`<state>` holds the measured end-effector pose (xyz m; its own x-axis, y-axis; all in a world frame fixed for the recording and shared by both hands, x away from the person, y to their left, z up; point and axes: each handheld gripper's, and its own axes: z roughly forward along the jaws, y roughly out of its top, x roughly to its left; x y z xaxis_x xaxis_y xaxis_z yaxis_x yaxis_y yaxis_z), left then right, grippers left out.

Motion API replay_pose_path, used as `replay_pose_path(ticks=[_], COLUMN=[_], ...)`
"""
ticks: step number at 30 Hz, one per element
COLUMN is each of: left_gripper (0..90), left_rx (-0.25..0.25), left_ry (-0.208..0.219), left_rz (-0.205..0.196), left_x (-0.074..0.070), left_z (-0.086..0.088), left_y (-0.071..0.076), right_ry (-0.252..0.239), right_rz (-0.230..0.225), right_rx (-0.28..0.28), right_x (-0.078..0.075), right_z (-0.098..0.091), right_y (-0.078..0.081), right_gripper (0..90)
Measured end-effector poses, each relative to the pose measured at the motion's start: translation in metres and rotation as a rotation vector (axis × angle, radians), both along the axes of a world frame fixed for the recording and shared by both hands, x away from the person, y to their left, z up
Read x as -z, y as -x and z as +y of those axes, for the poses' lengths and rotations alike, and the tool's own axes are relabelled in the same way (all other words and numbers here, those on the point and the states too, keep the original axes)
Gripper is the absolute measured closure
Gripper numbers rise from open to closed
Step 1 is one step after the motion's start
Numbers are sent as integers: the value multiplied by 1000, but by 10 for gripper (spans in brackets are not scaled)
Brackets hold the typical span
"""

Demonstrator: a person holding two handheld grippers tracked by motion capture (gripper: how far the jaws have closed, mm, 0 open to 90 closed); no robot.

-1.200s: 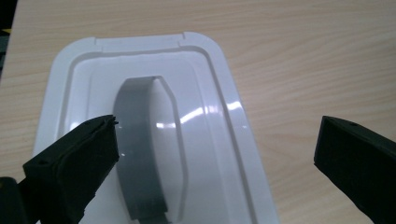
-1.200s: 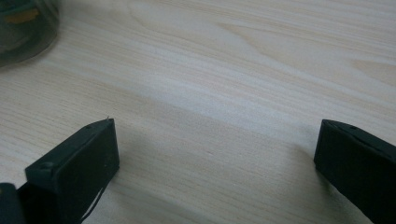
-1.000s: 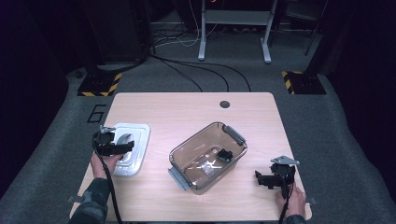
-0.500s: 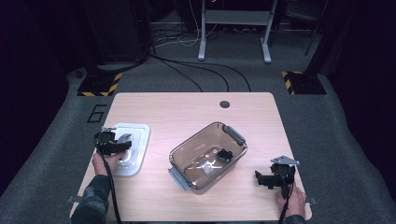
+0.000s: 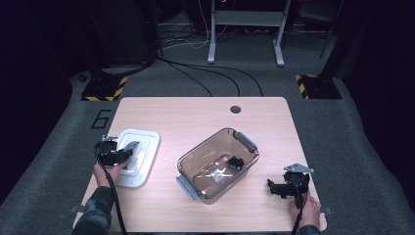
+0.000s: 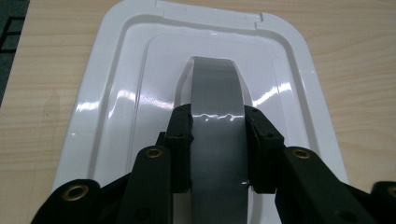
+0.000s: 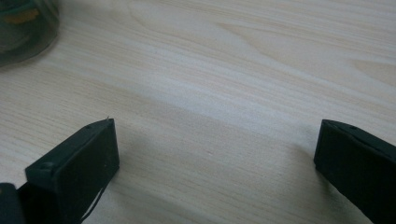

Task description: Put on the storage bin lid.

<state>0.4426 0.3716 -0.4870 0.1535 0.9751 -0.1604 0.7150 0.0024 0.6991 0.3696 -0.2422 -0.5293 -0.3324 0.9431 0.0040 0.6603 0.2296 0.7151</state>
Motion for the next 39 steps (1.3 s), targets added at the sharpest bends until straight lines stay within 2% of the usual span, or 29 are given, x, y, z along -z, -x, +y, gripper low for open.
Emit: replay_pose_path(ticks=[12, 15, 26, 27, 32, 36, 39], left_gripper=[670, 670, 670, 670, 670, 670, 670], left_rx=[97, 105, 182, 188, 212, 238, 260], left_ry=[-1, 5, 1, 3, 17, 14, 16], left_rz=[-26, -33, -55, -45, -68, -80, -68], left_x=[-23, -29, -62, -65, -82, -93, -99], left_z=[-3, -4, -13, -14, -19, -21, -22], left_y=[13, 16, 19, 19, 21, 24, 27], right_ry=[0, -1, -2, -2, -1, -2, -2], right_rz=[-1, -1, -1, -1, -1, -1, -1], right_rx=[0, 0, -5, -4, -6, -4, -4], right_x=[0, 0, 0, 0, 0, 0, 0], right_z=[0, 0, 0, 0, 0, 0, 0], right_y=[0, 0, 0, 0, 0, 0, 0], right_gripper=[0, 0, 0, 0, 0, 0, 0])
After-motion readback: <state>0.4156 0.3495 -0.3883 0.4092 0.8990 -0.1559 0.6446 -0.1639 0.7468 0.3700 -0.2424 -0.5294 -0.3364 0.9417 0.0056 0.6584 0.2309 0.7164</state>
